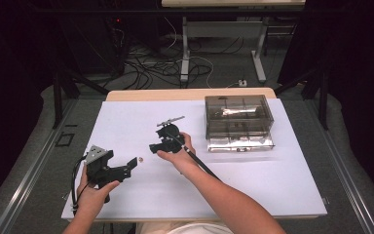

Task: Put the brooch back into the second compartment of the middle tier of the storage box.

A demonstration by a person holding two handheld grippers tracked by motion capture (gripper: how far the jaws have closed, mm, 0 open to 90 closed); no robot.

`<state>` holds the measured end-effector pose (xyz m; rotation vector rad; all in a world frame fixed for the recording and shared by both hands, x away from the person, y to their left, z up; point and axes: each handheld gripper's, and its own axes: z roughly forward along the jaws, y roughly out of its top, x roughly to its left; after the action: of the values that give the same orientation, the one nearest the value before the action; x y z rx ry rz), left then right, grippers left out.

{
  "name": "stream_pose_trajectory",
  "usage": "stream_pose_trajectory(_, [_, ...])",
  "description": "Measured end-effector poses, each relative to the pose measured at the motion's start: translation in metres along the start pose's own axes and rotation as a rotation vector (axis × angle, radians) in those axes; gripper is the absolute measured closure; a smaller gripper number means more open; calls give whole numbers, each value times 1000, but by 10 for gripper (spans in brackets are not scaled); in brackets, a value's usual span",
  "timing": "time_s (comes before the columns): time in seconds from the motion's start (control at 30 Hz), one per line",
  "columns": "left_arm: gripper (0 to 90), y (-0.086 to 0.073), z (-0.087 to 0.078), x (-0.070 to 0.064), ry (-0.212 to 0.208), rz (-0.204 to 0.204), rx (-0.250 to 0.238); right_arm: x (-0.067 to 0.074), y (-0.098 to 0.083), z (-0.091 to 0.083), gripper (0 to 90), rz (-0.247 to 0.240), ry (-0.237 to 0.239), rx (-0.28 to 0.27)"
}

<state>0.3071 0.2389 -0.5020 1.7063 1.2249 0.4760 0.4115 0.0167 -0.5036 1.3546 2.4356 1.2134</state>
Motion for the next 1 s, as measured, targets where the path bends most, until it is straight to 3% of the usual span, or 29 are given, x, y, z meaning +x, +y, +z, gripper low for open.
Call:
stream_pose_trajectory(0.07, [4,0,0,0,0,0,1,1,0,1,480,0,-1,37])
stream_pose_trajectory(0.13, [4,0,0,0,0,-1,1,2,-1,6,491,11,19,10])
stream_pose_trajectory(0.27, [4,0,0,0,-1,-1,0,3,-2,9,511,29,38,53])
stream_pose_trajectory(0.37, [4,0,0,0,-1,-1,0,4,-3,13,525,47,46,30])
stream_pose_trajectory(0.4, [4,0,0,0,-3,0,4,4,-2,13,529,46,50,49])
stream_pose_trajectory(0.43, [4,0,-1,0,-4,-1,3,4,-3,16,532,55,56,25])
stream_pose_trajectory(0.57, [4,0,0,0,-3,-1,0,6,-4,19,538,55,59,51])
stream_pose_trajectory(0.6, [4,0,-1,0,-4,0,4,6,-5,22,540,62,66,31])
stream_pose_trajectory(0.63, [4,0,-1,0,-5,1,3,7,-5,21,541,55,59,60])
stream_pose_trajectory(0.67, [4,0,-1,0,-5,1,3,8,-6,24,542,64,69,38])
stream_pose_trajectory(0.7, [4,0,-1,0,-5,0,3,8,-5,23,543,52,60,66])
stream_pose_trajectory(0.73, [4,0,-1,0,-5,0,3,9,-6,26,544,65,77,36])
stream_pose_trajectory(0.77, [4,0,-1,0,-6,0,2,9,-6,25,546,56,67,58])
stream_pose_trajectory(0.9, [4,0,-1,0,-6,0,-3,12,-7,31,555,76,84,41])
stream_pose_trajectory(1.0, [4,1,-1,0,-6,2,1,12,-7,33,572,62,82,53])
